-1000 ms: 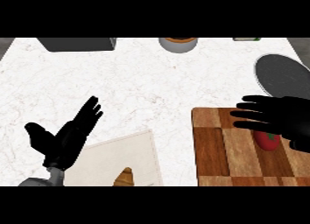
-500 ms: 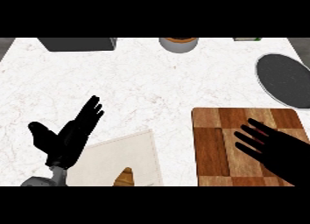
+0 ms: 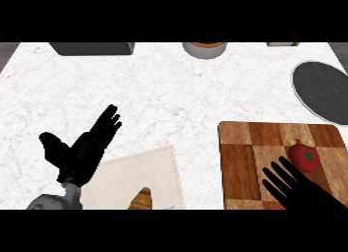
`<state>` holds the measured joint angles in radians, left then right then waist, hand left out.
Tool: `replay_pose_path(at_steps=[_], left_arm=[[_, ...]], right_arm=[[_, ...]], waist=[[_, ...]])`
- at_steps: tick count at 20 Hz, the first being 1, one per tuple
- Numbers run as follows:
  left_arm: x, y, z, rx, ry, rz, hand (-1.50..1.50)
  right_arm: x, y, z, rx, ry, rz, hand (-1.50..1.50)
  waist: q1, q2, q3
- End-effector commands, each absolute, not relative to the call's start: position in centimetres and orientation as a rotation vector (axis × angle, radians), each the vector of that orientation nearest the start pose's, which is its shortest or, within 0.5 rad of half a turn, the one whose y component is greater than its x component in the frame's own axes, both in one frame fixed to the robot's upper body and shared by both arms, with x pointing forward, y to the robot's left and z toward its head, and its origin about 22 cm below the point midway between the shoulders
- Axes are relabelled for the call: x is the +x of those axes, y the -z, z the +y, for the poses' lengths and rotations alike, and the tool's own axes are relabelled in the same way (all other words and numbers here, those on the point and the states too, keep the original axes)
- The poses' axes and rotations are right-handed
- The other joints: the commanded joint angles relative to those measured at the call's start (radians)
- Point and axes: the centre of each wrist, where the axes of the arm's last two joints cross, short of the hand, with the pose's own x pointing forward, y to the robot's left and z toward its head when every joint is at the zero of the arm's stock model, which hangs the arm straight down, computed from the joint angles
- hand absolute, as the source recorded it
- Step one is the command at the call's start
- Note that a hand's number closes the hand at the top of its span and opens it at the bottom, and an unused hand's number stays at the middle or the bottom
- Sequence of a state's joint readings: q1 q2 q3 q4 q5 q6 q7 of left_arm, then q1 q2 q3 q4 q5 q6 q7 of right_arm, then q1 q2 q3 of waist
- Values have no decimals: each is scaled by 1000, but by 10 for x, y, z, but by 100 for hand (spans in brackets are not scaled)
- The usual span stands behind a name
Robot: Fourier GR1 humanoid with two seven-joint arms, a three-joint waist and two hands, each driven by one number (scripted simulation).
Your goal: Pick the tomato from the cutting board and place it in the pan
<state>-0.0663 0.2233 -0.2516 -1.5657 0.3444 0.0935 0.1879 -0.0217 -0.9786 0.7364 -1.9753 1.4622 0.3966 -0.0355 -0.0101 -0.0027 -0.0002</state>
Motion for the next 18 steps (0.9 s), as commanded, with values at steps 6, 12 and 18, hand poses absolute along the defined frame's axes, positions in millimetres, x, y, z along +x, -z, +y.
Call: replay_pose_path(at_steps=[6, 12, 18], left_arm=[[256, -16, 232, -240, 77, -1342, 0], [251, -10, 220, -231, 85, -1368, 0], [247, -17, 236, -223, 75, -1360, 0]], right_arm=[[181, -61, -262, -1223, -2533, -803, -150], [191, -44, -278, -1215, -2498, -851, -150], [213, -61, -291, -1264, -2493, -858, -150]], waist=[[8, 2, 0], [10, 2, 0], [12, 2, 0]])
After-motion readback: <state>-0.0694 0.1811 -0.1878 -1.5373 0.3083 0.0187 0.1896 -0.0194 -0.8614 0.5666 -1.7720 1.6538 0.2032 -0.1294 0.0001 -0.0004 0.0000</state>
